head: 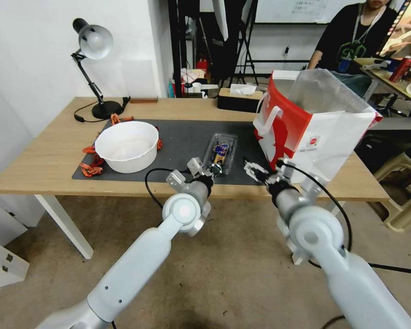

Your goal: Close the takeout container lid, then place the container into the takeout bag.

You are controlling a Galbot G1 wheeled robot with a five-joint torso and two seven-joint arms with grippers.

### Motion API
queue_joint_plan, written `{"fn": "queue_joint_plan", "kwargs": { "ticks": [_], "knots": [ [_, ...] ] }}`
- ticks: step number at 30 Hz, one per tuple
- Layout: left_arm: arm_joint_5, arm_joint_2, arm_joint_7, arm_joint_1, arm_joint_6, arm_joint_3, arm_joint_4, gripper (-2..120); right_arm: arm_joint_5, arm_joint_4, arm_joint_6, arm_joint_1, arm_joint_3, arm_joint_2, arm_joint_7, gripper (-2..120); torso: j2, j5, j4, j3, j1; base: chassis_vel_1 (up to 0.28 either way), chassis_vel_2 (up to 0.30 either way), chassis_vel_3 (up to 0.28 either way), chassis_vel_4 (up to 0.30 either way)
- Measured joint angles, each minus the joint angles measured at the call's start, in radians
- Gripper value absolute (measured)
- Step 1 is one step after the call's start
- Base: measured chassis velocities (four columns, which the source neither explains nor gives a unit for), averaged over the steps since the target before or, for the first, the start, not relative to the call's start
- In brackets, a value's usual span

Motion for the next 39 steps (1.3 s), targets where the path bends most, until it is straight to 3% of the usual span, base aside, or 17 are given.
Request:
{"fn": "queue_joint_plan", "kwargs": {
  "ticks": [12,15,23,26,30,33,39],
  "knots": [
    [0.010,0.001,0.003,0.006,-0.003,-0.003,0.000,0,-0.005,-0.218,0.008,0.177,-0.112,0.110,0.009,98,0.000,-0.0001,0.0001,0.000,0.000,0.000,0.000,0.000,0.000],
    [0.012,0.002,0.003,0.007,-0.003,-0.003,0.000,0,-0.010,-0.263,0.011,0.199,-0.122,0.126,0.005,92,0.000,0.0001,0.0000,0.000,0.000,0.000,0.000,0.000,0.000],
    [0.017,0.001,0.005,0.013,-0.006,-0.004,-0.002,0,-0.023,-0.324,0.013,0.224,-0.138,0.156,-0.008,67,0.000,0.0001,0.0000,0.000,0.000,0.000,0.000,0.000,0.000],
    [0.019,0.002,0.005,0.013,-0.006,-0.004,-0.003,0,-0.030,-0.335,0.013,0.220,-0.139,0.167,-0.015,52,0.000,0.0001,0.0000,0.000,0.000,0.000,0.000,0.000,0.000],
    [0.020,0.003,0.006,0.013,-0.007,-0.004,-0.003,0,-0.034,-0.338,0.013,0.217,-0.139,0.170,-0.018,44,0.000,0.0001,0.0000,0.000,0.000,0.000,0.000,0.000,0.000],
    [0.023,0.005,0.006,0.015,-0.008,-0.004,-0.006,0,-0.041,-0.339,0.013,0.212,-0.138,0.176,-0.022,25,0.000,0.0001,0.0001,0.000,0.000,0.000,0.000,0.000,0.000],
    [0.051,0.014,0.012,0.019,-0.013,-0.005,-0.014,0,-0.051,-0.342,0.016,0.207,-0.138,0.180,-0.026,5,0.000,0.0001,0.0000,0.000,0.000,0.000,0.000,0.000,0.000]
  ]
}}
